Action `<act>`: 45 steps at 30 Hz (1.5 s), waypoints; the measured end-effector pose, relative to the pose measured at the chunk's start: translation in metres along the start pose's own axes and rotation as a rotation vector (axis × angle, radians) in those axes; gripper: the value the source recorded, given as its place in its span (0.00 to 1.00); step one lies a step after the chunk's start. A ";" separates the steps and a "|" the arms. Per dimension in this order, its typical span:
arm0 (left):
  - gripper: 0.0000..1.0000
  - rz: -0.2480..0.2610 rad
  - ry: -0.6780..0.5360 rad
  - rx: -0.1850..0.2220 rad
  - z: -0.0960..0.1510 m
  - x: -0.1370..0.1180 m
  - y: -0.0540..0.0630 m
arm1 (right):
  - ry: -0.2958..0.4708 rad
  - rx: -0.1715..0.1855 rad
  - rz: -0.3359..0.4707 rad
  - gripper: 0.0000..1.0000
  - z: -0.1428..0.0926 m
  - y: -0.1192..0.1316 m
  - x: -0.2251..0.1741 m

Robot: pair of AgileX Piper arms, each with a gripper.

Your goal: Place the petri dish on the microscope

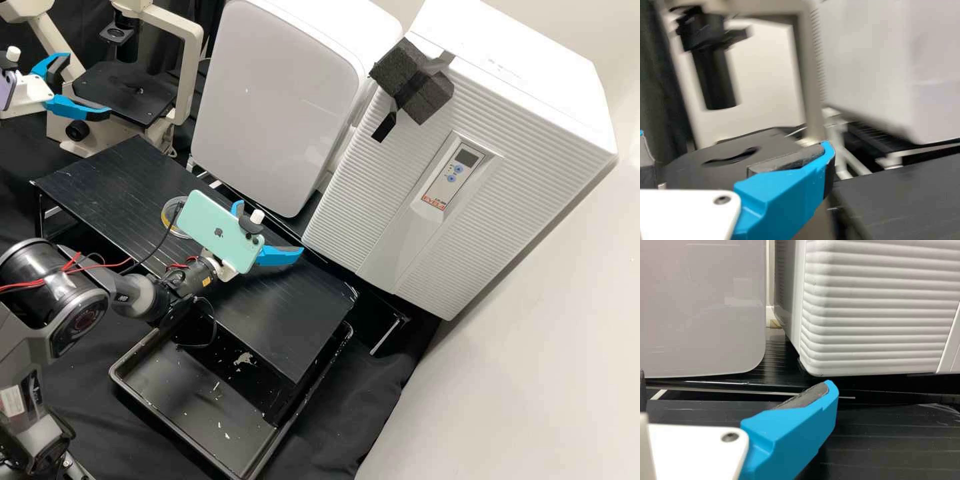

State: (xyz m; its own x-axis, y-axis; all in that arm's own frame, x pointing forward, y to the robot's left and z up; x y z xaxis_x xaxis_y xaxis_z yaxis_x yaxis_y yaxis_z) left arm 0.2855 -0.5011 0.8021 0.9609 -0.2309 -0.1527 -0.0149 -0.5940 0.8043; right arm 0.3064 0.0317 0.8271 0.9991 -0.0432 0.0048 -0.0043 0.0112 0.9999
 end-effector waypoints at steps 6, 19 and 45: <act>1.00 -0.015 -0.242 0.023 0.047 -0.006 -0.002 | 0.000 0.000 0.000 1.00 0.000 0.000 0.000; 1.00 -0.143 -0.542 -0.043 0.115 0.007 -0.013 | 0.000 0.000 0.000 1.00 0.000 0.000 0.000; 1.00 -0.356 -0.606 -0.106 0.167 0.055 -0.053 | 0.000 0.000 0.000 1.00 0.000 0.000 0.000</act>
State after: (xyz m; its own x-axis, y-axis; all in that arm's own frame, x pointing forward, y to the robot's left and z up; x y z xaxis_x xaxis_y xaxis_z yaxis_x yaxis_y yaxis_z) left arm 0.2932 -0.6113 0.6550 0.5787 -0.4428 -0.6848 0.3282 -0.6423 0.6926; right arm 0.3064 0.0317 0.8271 0.9991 -0.0432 0.0048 -0.0043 0.0112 0.9999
